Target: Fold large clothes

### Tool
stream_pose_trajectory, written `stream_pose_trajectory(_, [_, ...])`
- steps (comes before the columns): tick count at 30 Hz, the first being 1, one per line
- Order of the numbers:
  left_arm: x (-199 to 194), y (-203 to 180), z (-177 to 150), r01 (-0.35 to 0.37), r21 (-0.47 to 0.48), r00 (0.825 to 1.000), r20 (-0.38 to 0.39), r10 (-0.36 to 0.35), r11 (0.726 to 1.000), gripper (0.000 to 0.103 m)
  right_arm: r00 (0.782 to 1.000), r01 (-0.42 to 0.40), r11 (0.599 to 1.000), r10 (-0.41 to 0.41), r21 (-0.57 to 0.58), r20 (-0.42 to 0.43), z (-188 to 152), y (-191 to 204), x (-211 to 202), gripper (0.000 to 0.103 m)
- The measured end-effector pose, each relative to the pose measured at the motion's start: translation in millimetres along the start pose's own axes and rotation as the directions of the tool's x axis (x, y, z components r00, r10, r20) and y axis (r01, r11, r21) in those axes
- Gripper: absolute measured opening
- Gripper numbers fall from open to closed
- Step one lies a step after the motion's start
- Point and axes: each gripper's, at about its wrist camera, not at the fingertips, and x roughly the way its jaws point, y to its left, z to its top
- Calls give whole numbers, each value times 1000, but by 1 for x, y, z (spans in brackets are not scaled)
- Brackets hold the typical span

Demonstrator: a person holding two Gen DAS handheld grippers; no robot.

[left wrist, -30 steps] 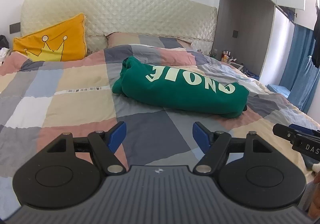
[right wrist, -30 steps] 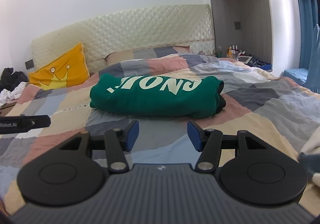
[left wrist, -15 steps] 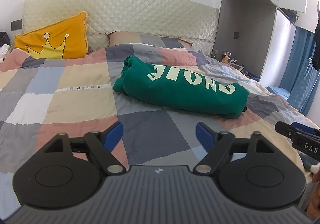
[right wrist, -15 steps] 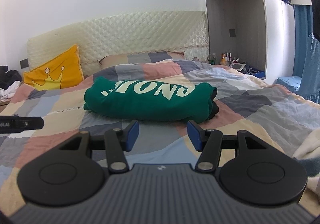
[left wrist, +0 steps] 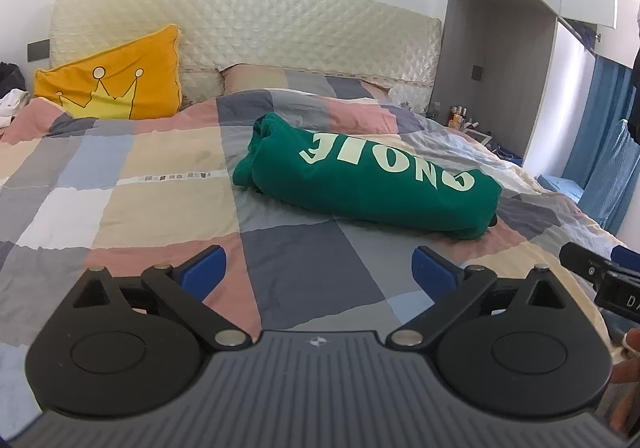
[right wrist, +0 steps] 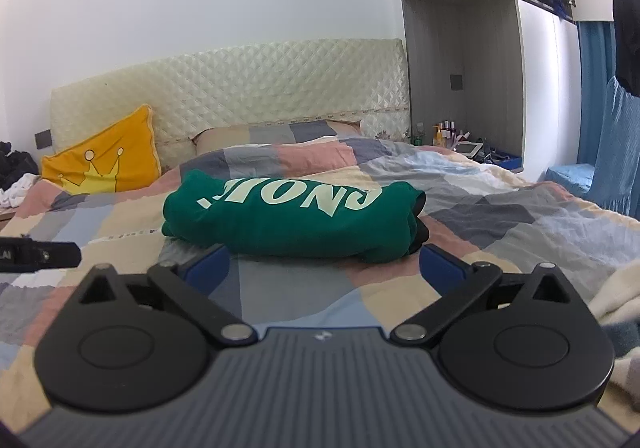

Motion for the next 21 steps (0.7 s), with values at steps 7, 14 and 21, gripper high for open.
stream_pose_trajectory(7, [-2,2,2,-2,-28,1000,-5,2,1000,101,1000,-4,1000,4,2,0,1,-1,2,103])
stream_pose_trajectory(14, [-6,3,4,4,-44,1000,-3,-4,999,101,1000,-3,1000,3,3,0,0,0,0,103])
stream_pose_trajectory(21, [-7,0,3,9,-24,1000,1,-9,1000,101,1000,-2,1000,2,5,1,0,0,0,103])
